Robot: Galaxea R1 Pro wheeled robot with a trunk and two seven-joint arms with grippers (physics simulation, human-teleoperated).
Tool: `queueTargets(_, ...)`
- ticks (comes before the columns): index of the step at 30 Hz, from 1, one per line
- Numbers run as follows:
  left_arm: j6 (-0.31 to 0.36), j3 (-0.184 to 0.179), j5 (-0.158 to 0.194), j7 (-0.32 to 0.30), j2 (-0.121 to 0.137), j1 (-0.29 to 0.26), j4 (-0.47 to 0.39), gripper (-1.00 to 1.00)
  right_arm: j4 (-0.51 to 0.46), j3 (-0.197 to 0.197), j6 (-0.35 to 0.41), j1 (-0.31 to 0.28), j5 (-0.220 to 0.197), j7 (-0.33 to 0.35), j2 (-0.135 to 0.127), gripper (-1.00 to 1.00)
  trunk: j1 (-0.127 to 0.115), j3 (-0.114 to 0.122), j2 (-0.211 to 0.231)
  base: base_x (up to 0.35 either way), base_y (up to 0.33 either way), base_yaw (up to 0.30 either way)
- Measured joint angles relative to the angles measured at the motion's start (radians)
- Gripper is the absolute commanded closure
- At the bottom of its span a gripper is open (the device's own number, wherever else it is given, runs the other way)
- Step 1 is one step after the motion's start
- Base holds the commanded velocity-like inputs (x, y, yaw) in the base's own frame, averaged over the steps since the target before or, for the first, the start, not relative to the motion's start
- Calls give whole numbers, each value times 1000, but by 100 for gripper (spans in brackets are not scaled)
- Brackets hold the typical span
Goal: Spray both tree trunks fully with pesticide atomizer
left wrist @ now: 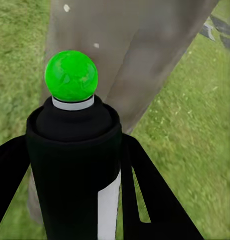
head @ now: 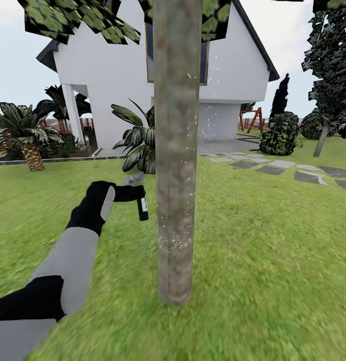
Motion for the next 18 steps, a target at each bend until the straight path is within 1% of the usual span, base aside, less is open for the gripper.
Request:
queueTargets(1, 49, 0, -3, 0, 0, -60, 3, 100, 0, 0, 0, 0, 0, 0, 0, -100, 0, 0, 0, 0, 0, 0)
queueTargets(2, 74, 0, 9, -1, 0, -103, 4, 100, 0, 0, 0, 0, 0, 0, 0, -100, 0, 0, 0, 0, 0, 0)
queueTargets(3, 81, 0, 0, 0, 0, -119, 6, 100, 0, 0, 0, 0, 0, 0, 0, -100, 0, 0, 0, 0, 0, 0)
queueTargets(4, 92, 0, -1, -1, 0, -152, 13, 100, 0, 0, 0, 0, 0, 0, 0, -100, 0, 0, 0, 0, 0, 0)
queueTargets(5, 100, 0, 2, -1, 0, -193, 30, 100, 0, 0, 0, 0, 0, 0, 0, -100, 0, 0, 0, 0, 0, 0)
queueTargets(6, 106, -1, -5, -1, 1, -257, 75, 100, 0, 0, 0, 0, 0, 0, 0, -100, 0, 0, 0, 0, 0, 0)
queueTargets(7, 110, 0, 7, -2, 1, -302, 104, 100, 0, 0, 0, 0, 0, 0, 0, -100, 0, 0, 0, 0, 0, 0)
queueTargets(8, 110, -1, -1, -1, 2, -338, 127, 100, 0, 0, -1, 0, 0, 0, 0, -100, 0, 0, 0, 0, 0, 0)
queueTargets(11, 112, -1, -1, -2, 3, -424, 164, 100, 0, 0, -1, 0, 0, 0, 0, -100, 0, 0, 0, 0, 0, 0)
queueTargets(15, 114, -1, 1, -4, 3, -503, 173, 100, 0, 0, -1, 0, 0, 0, 0, -100, 0, 0, 0, 0, 0, 0)
queueTargets(18, 115, -1, 2, -5, 3, -576, 175, 100, 0, 0, -1, 0, 0, 0, 0, -100, 0, 0, 0, 0, 0, 0)
